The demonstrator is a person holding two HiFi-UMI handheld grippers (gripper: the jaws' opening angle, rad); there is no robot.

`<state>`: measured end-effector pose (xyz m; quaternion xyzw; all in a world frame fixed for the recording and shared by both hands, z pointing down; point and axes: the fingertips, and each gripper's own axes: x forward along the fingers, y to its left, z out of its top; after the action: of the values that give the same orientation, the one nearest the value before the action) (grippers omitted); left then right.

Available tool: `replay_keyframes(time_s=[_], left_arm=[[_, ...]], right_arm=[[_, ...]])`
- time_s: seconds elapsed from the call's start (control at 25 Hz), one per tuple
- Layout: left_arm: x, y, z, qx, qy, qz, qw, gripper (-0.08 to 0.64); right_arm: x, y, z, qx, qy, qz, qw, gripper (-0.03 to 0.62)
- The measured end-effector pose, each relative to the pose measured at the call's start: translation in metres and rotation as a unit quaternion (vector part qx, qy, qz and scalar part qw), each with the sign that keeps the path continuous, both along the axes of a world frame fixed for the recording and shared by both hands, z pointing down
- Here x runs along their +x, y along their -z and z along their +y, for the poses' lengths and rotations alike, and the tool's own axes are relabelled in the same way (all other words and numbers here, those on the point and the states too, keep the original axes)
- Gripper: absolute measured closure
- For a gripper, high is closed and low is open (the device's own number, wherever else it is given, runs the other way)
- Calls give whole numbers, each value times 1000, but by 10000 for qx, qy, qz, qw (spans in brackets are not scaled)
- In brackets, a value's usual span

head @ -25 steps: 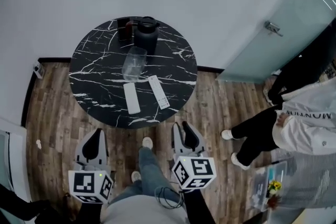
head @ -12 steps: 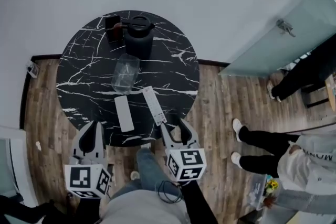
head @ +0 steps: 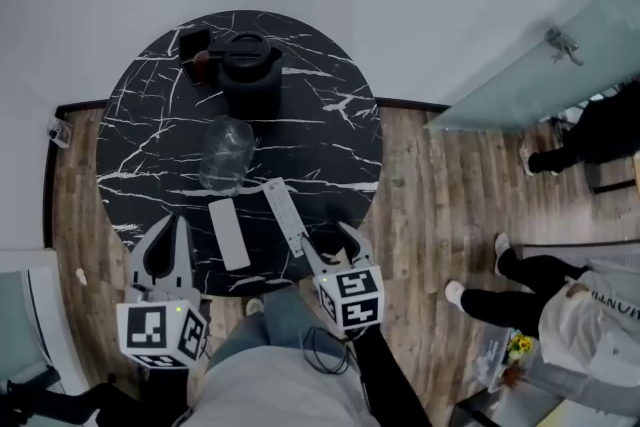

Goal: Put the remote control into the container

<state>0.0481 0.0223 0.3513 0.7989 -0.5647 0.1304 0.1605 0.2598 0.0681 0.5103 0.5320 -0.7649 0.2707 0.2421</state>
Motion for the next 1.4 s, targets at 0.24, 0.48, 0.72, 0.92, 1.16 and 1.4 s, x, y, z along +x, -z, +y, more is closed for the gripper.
replay_keyframes(time_s=[0.24,0.48,0.72,0.92,1.16,1.4], left_arm=[[0,-10,-17,-207,-43,70,9998,549],[1,-16,-38,-256,-351,103,9990,549],[-5,-24,-52,-337,-568,161,9977,549],[-12,-31,-58,-458,-636,169,9968,549],[-24,-33,-62,-468,-598,174,9970,549],[-34,-37,-66,-493,-522,177,9973,549]], right_arm=[[-3,-33,1,-453,-4,129,9989,350],[-13,-55,3,-811,74,274,9963,349],[-25,-81,15,-1209,153,489,9913,344],[-37,-104,26,-1532,348,734,9848,344],[-38,-120,33,-1803,338,890,9790,344],[-38,-131,37,-1961,287,1003,9750,344]])
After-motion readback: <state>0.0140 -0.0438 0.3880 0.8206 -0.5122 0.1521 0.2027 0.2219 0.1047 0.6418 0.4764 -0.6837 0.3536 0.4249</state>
